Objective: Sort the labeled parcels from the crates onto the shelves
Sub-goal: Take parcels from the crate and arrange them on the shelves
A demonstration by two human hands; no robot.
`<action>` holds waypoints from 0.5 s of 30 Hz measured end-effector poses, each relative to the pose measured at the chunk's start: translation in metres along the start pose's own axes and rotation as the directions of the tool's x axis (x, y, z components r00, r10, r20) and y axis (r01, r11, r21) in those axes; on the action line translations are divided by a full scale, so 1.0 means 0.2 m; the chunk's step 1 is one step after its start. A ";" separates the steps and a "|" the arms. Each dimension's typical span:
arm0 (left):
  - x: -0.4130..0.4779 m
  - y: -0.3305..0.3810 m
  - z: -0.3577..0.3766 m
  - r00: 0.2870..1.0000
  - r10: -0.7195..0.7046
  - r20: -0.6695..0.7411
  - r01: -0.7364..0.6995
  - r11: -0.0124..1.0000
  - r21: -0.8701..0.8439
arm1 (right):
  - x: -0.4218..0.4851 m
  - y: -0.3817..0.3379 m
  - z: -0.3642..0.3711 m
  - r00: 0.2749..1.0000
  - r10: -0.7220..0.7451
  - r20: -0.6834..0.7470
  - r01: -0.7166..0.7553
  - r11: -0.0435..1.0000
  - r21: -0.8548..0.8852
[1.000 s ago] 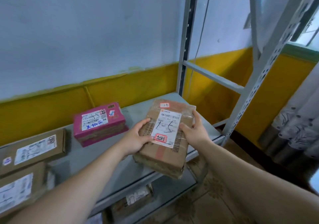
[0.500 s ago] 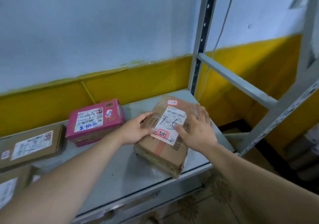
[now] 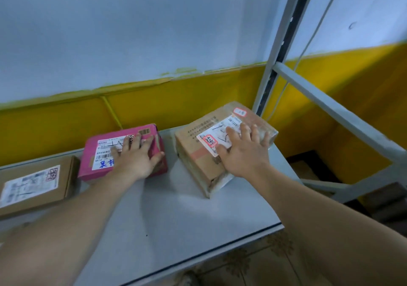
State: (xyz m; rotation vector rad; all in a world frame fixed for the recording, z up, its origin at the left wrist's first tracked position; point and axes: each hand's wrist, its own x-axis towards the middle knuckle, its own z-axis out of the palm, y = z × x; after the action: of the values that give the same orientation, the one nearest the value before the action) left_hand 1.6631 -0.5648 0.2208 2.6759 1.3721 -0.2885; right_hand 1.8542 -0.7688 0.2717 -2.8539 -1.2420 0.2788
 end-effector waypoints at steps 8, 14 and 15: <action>-0.01 -0.02 0.03 1.000 0.016 -0.002 -0.016 1.000 0.019 | 0.13 -0.05 -0.01 0.993 -0.113 0.025 0.113 0.993 -0.029; 0.00 -0.02 0.04 0.999 0.031 -0.005 -0.031 0.998 0.048 | 0.25 -0.21 0.00 1.000 0.017 0.010 -0.016 0.999 -0.032; 0.00 -0.02 0.04 0.999 0.035 0.000 -0.035 0.998 0.050 | 0.26 -0.22 0.00 1.000 0.030 0.006 -0.030 0.999 -0.027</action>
State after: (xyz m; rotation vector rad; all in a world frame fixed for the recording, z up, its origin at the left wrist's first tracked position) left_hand 1.6583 -0.5648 0.2124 2.7372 1.3343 -0.3218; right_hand 1.8563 -0.7014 0.2668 -2.8988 -1.2138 0.2745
